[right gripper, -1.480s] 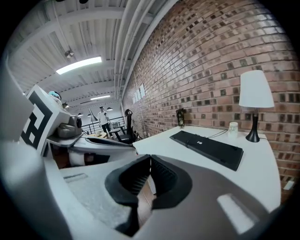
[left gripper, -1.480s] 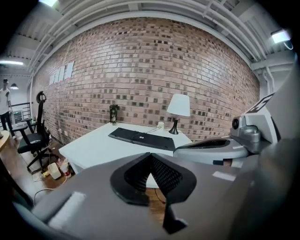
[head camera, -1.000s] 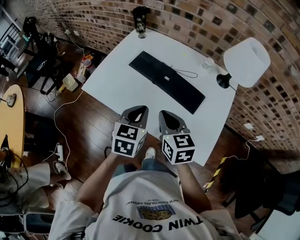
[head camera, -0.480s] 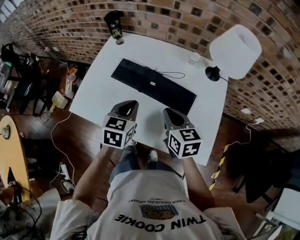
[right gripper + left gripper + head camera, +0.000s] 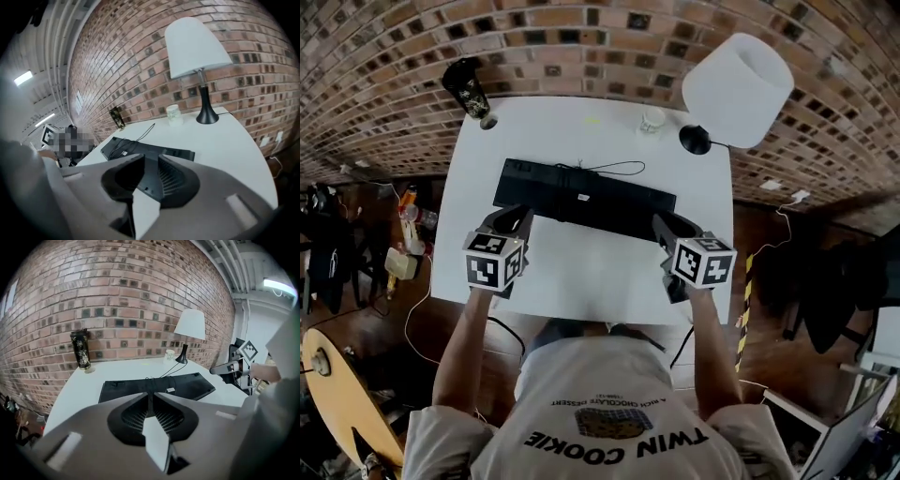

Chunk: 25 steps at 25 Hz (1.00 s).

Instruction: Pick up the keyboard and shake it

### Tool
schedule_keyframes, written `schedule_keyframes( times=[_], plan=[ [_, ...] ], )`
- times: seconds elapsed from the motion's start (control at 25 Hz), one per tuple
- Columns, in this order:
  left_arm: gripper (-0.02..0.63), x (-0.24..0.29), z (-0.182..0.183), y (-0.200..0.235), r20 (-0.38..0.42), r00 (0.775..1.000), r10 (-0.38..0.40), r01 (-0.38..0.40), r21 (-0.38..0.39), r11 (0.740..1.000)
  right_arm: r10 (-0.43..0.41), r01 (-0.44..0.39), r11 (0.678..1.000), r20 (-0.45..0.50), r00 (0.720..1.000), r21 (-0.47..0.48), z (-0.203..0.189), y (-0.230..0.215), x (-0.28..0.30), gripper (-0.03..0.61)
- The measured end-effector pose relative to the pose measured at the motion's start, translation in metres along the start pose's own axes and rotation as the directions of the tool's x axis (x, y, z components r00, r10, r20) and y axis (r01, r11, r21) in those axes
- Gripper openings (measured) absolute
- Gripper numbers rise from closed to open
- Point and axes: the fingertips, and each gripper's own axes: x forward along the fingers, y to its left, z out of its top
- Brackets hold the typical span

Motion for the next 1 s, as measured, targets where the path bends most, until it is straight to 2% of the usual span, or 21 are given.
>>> schedule_keyframes(
  times=[0.12,0.2,0.32,0.48,0.6,0.68,0.84,1.0],
  plan=[
    [0.06,0.012,0.002,0.028,-0.037,0.998,-0.052,0.053,0.024,0.998,-0.029,0.029,0.996,-0.005,1.0,0.079,0.002,-0.03,0.003,0.137],
    [0.077,0.021,0.005,0.045,-0.052,0.995,-0.087,0.087,0.009,0.996,-0.039,0.042,0.992,-0.023,0.999,0.115,-0.002,-0.047,0.003,0.186],
    [0.122,0.032,0.006,0.07,-0.08,0.989,-0.128,0.126,-0.019,0.992,-0.036,0.043,0.988,-0.052,0.998,0.146,-0.006,-0.061,0.007,0.21],
    [0.164,0.046,0.004,0.095,-0.112,0.979,-0.168,0.164,-0.038,0.986,0.018,-0.002,0.985,-0.088,0.996,0.173,-0.01,-0.07,0.018,0.243],
    [0.216,0.058,0.005,0.11,-0.129,0.97,-0.208,0.199,-0.074,0.977,0.081,-0.058,0.983,-0.129,0.988,0.175,-0.012,-0.07,0.029,0.299],
    [0.242,0.065,0.009,0.116,-0.13,0.963,-0.236,0.225,-0.094,0.97,0.094,-0.065,0.98,-0.148,0.985,0.189,-0.014,-0.074,0.033,0.302],
    [0.298,0.082,-0.004,0.129,-0.171,0.929,-0.329,0.301,-0.171,0.938,0.106,-0.066,0.965,-0.148,0.983,0.252,-0.011,-0.079,0.044,0.302],
    [0.308,0.093,-0.007,0.131,-0.189,0.892,-0.411,0.37,-0.218,0.903,0.13,-0.08,0.964,-0.183,0.975,0.255,-0.01,-0.077,0.048,0.304]
  ],
)
